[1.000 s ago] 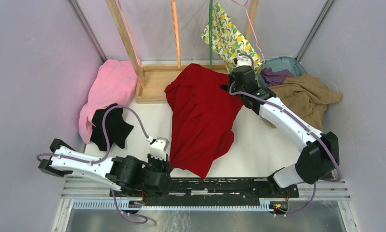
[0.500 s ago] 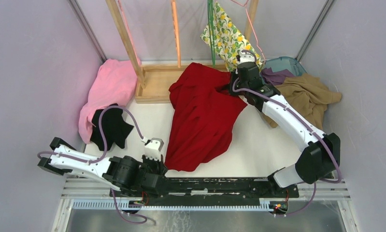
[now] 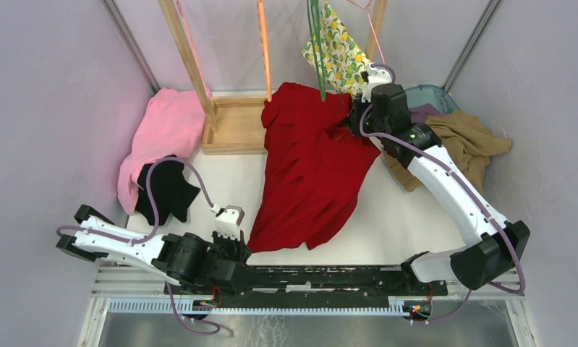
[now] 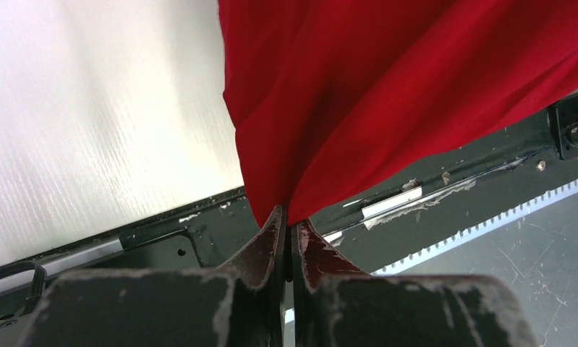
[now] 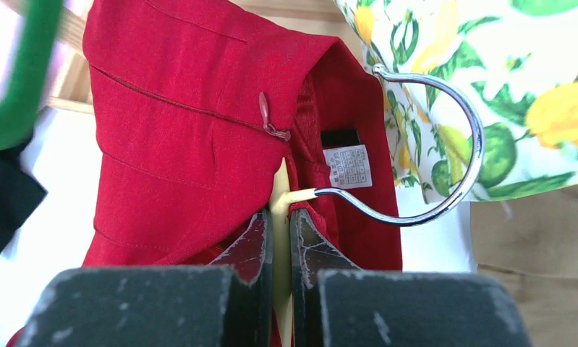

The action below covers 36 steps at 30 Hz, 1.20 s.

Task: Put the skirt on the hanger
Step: Adjust the skirt on the hanger, then place the hanger at the clothesline.

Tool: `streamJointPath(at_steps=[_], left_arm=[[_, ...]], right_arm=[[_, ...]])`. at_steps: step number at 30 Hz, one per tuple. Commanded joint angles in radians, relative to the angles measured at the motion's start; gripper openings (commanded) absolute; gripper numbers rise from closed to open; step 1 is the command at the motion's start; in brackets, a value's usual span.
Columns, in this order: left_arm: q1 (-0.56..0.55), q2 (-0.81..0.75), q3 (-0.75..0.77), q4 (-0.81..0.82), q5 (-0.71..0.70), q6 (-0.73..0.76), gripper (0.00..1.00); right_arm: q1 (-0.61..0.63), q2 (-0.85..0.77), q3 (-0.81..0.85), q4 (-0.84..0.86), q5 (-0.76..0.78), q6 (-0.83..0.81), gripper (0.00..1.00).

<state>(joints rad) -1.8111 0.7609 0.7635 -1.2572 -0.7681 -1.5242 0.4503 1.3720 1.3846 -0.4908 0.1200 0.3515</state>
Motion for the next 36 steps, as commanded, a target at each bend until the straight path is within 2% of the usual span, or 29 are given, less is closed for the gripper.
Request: streamJointPath(at_steps=[1, 5, 10, 13, 17, 23, 30, 32, 36], left_arm=[[-0.014, 0.033, 0.057, -0.048, -0.046, -0.024, 0.13], [-0.014, 0.049, 0.088, -0.001, -0.097, 0.017, 0.28], [-0.014, 0.015, 0.098, 0.076, -0.139, 0.091, 0.35], [-0.014, 0.004, 0.124, 0.079, -0.17, 0.127, 0.38], [-0.013, 0.025, 0.211, 0.067, -0.261, 0.198, 0.51], [-0.011, 0.019, 0.329, -0.034, -0.377, 0.219, 0.69], [-0.011, -0.036, 0.347, 0.095, -0.333, 0.403, 0.71], [-0.011, 0.001, 0.365, 0.09, -0.309, 0.412, 0.71], [-0.009, 0.083, 0.392, 0.092, -0.27, 0.429, 0.71]], right_arm=[[-0.025, -0.091, 0.152, 0.115, -0.104, -0.091, 0.01], [-0.024, -0.065, 0.264, -0.009, -0.248, -0.217, 0.01], [0.002, -0.047, 0.376, -0.187, -0.288, -0.378, 0.01], [0.053, -0.016, 0.457, -0.349, -0.228, -0.475, 0.01], [0.169, -0.045, 0.415, -0.425, -0.122, -0.562, 0.01], [0.363, -0.162, 0.213, -0.37, 0.034, -0.61, 0.01], [0.627, -0.212, 0.069, -0.317, 0.257, -0.637, 0.01], [0.657, -0.185, 0.078, -0.315, 0.344, -0.651, 0.01], [0.653, -0.148, 0.144, -0.305, 0.395, -0.671, 0.01]])
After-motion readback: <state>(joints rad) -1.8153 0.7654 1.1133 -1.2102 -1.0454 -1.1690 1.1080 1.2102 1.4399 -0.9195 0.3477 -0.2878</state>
